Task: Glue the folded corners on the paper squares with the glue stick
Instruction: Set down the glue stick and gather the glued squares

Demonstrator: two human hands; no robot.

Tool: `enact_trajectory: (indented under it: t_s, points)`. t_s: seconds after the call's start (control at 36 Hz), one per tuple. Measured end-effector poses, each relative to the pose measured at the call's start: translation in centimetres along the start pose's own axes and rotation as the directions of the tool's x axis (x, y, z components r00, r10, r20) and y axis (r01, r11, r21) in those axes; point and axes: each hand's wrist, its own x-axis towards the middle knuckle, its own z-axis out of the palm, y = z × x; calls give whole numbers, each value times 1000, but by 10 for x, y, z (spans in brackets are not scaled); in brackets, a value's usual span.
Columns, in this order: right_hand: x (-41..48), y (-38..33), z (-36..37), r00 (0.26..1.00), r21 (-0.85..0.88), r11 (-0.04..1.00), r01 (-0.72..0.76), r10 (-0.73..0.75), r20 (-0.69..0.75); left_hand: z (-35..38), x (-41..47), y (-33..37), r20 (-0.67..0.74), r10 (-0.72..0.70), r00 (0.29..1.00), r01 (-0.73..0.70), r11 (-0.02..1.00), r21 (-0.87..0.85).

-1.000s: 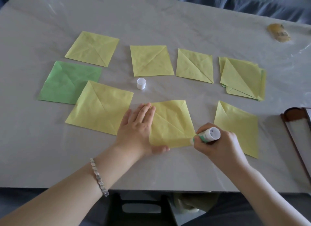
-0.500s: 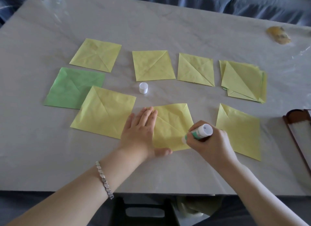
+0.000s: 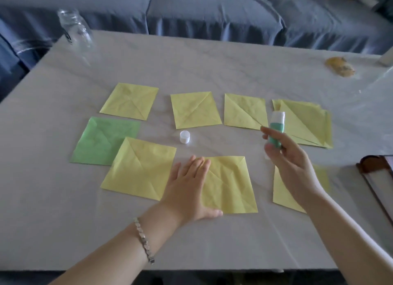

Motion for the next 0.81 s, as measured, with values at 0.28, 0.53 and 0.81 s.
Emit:
enact_trajectory:
  t_s: [0.28,0.53,0.81]
  points:
    - [58,7,59,991,271,961,-52,84,-107,-5,5,-3,-23,1,1000,0,1000,17]
    - [72,36,87,987,157,978,-136,147,-59,0,17,-6,-240,23,971,-15,999,37]
    - [70,44,77,991,-101,986,-133,128,-48,7,23,-6,-478,55,877,-22,997,75]
